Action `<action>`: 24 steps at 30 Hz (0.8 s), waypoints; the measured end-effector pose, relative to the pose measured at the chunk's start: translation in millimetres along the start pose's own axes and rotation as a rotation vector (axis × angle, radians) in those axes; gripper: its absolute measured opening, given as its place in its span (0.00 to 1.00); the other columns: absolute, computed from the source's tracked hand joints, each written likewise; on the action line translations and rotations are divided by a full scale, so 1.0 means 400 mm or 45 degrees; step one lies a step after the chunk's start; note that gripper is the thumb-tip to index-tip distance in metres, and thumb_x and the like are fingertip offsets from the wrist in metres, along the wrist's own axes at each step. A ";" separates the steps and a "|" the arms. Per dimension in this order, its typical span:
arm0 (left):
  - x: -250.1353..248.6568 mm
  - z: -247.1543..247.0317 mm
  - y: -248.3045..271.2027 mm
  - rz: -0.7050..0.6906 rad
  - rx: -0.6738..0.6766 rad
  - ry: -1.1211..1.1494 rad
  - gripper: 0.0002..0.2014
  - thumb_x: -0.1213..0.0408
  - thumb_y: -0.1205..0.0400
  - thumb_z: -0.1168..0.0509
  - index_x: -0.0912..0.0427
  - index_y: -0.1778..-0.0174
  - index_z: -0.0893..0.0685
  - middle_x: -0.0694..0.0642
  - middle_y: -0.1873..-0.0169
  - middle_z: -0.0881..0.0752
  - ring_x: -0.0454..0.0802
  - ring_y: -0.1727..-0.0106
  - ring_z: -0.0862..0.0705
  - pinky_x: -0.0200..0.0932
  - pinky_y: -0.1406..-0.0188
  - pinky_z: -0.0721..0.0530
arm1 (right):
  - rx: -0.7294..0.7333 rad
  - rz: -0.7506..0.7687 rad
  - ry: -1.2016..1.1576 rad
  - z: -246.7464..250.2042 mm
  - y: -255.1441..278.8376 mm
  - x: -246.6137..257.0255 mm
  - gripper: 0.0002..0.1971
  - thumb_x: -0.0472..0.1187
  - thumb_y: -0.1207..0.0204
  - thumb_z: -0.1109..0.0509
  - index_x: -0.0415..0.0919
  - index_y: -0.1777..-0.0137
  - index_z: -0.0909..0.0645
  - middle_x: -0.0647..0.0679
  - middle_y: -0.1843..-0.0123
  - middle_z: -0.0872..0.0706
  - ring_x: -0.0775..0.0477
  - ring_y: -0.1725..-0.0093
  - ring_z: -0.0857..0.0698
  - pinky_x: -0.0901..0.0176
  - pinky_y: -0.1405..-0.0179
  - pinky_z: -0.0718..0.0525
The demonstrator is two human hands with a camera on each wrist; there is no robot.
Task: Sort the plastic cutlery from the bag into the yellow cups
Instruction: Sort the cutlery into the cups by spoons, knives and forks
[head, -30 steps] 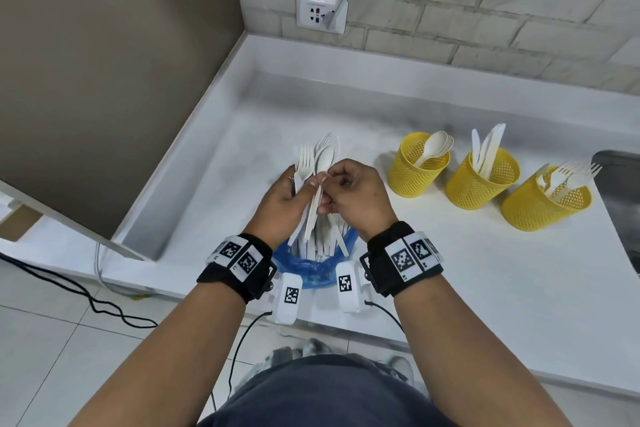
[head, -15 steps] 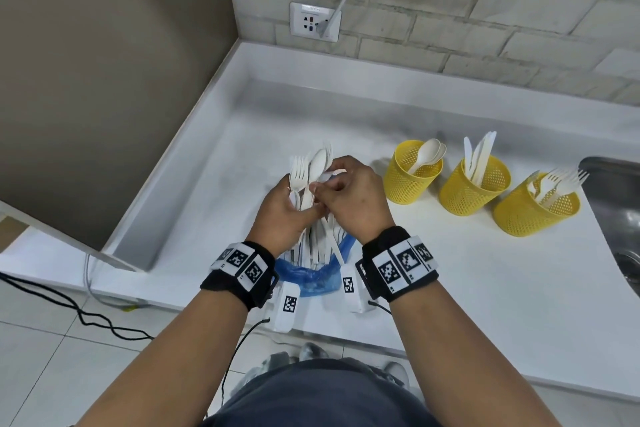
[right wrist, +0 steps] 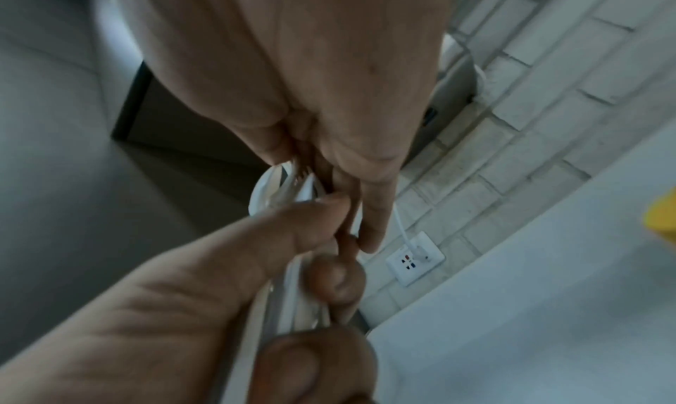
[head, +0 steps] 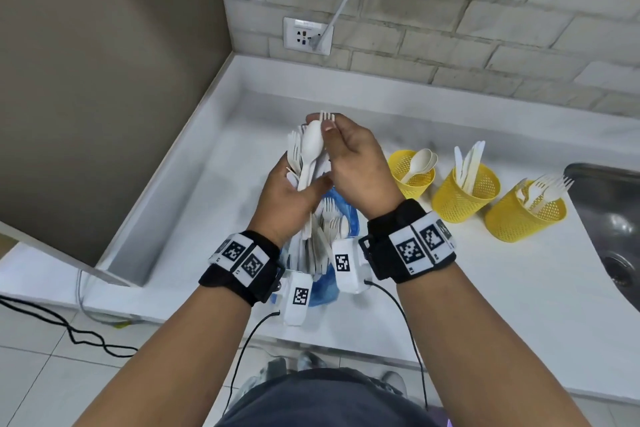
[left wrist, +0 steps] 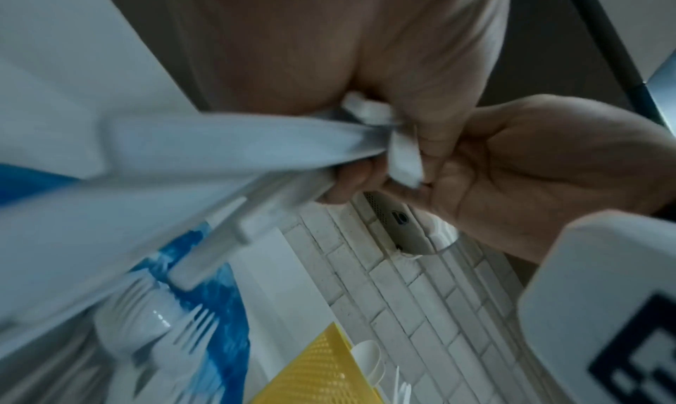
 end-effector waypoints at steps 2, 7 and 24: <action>-0.014 0.000 -0.006 -0.026 -0.037 -0.006 0.12 0.66 0.23 0.25 0.55 0.45 0.14 0.43 0.62 0.10 0.42 0.61 0.13 0.43 0.59 0.17 | 0.046 0.030 0.072 0.000 0.005 0.013 0.21 0.49 0.14 0.44 0.41 0.33 0.15 0.43 0.41 0.08 0.44 0.38 0.11 0.40 0.30 0.18; -0.070 -0.009 -0.014 -0.052 -0.029 0.027 0.10 0.71 0.19 0.25 0.55 0.46 0.15 0.41 0.68 0.12 0.40 0.67 0.14 0.39 0.62 0.17 | 0.043 -0.273 -0.318 0.057 0.052 -0.078 0.24 0.56 0.13 0.40 0.48 0.21 0.24 0.50 0.21 0.19 0.50 0.23 0.19 0.48 0.22 0.23; -0.162 -0.280 0.045 -0.122 0.345 0.085 0.10 0.78 0.22 0.25 0.57 0.59 0.13 0.44 0.68 0.10 0.41 0.64 0.10 0.34 0.59 0.15 | 0.255 -0.780 -1.260 0.127 0.189 -0.157 0.25 0.52 0.24 0.34 0.40 0.30 0.18 0.42 0.34 0.09 0.41 0.36 0.09 0.43 0.36 0.11</action>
Point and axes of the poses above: each hand's wrist, its own y-axis away from the middle knuckle, its own z-axis out of the back of the hand, x = y × z, the point moved 7 cm from there along -y, towards the middle knuckle
